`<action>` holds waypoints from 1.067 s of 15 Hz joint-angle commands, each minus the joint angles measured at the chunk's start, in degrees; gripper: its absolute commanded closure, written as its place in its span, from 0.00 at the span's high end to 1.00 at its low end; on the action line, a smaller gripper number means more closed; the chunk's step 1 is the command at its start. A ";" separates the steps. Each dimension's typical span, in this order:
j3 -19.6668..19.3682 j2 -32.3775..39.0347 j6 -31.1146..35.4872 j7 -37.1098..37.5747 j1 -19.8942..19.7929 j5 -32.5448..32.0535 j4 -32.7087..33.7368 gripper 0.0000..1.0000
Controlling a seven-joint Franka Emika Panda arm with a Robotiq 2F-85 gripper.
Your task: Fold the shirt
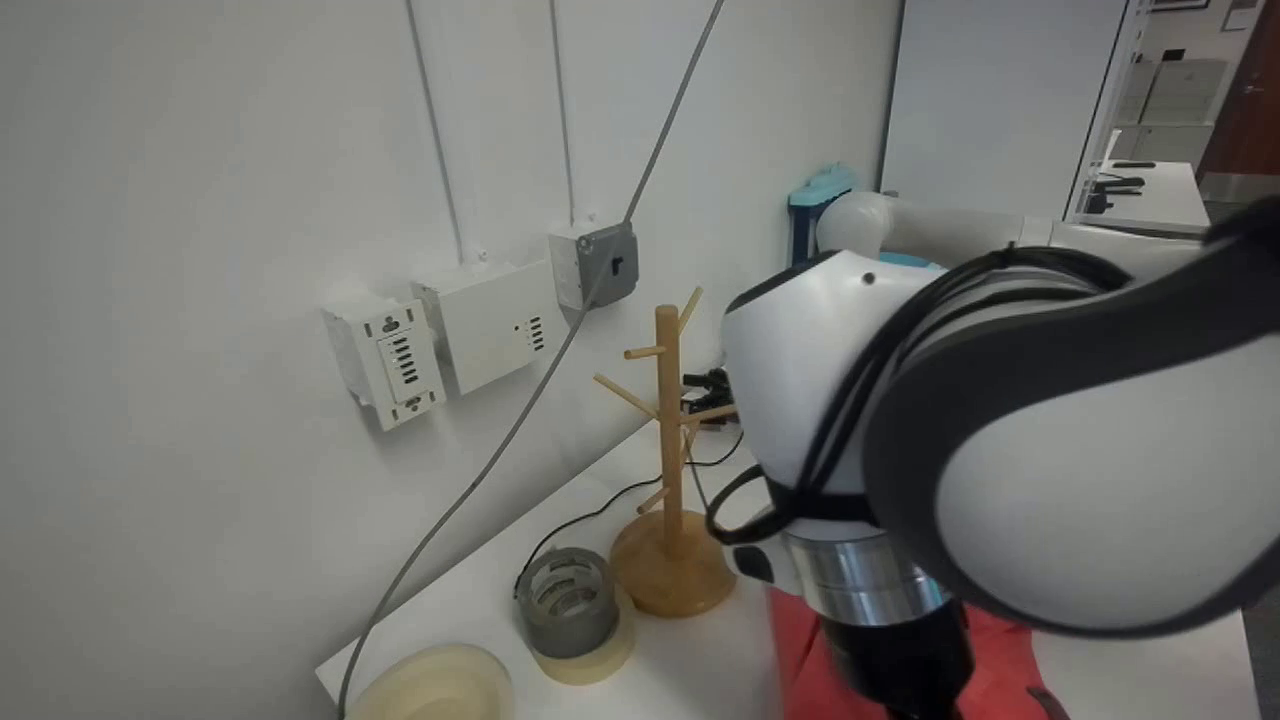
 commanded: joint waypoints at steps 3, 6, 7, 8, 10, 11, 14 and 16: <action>0.42 -14.33 -0.83 -2.18 -3.16 6.13 -18.19 0.01; -0.15 -18.06 -1.85 -2.51 -3.04 7.52 -22.21 0.01; -0.45 -19.12 -2.30 -2.43 -2.82 7.38 -23.24 0.01; -0.63 -20.06 -2.47 -2.58 -2.67 7.49 -24.12 0.28; -0.79 -21.54 -2.26 -3.79 -2.58 8.00 -25.63 0.36; -0.91 -22.17 -2.29 -4.07 -2.48 8.15 -26.20 0.43; -1.33 -23.66 -2.40 -4.58 -2.15 8.10 -27.53 0.66; -1.60 -24.47 -1.30 -4.53 -1.97 7.89 -28.42 0.81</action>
